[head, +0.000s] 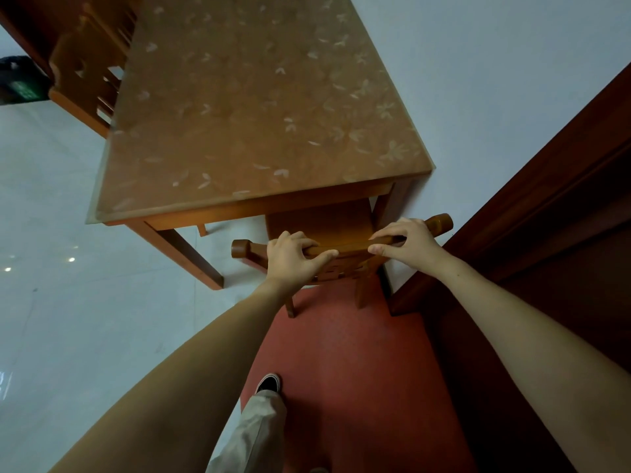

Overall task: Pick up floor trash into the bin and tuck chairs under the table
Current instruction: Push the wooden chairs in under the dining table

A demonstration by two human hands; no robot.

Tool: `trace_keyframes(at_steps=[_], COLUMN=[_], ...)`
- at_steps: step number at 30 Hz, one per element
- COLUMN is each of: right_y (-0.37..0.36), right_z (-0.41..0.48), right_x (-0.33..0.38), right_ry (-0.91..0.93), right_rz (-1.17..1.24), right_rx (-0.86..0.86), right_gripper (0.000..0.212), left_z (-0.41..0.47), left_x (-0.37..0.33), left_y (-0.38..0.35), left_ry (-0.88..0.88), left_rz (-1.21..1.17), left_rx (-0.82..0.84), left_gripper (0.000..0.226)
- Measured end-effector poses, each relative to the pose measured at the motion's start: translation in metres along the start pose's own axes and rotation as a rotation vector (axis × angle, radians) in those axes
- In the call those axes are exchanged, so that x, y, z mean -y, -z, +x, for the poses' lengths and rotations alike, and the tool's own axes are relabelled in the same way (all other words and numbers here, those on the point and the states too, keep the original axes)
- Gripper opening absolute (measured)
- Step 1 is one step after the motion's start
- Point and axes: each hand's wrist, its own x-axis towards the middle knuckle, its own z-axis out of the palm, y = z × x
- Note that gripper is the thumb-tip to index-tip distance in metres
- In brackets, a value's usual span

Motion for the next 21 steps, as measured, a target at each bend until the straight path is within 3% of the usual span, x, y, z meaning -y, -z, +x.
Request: trace_keyframes(at_steps=[5, 10, 15, 21], right_y=[0.016, 0.026, 0.028, 0.029], right_z=[0.019, 0.037, 0.042, 0.044], right_x=[-0.017, -0.022, -0.024, -0.021], right_ry=[0.015, 0.035, 0.063, 0.046], right_rz=[0.012, 0.039, 0.013, 0.007], right_rx=[0.042, 0.058, 0.045, 0.032], right_gripper=[0.042, 0.024, 0.022, 0.038], left_z=[0.014, 0.032, 0.037, 0.041], left_x=[-0.011, -0.015, -0.015, -0.013], left_y=[-0.011, -0.015, -0.018, -0.018], left_ry=[0.026, 0.053, 0.046, 0.058], left_rz=[-0.002, -0.015, 0.003, 0.003], left_rx=[-0.018, -0.021, -0.043, -0.054], left_gripper=[0.047, 0.056, 0.06, 0.057])
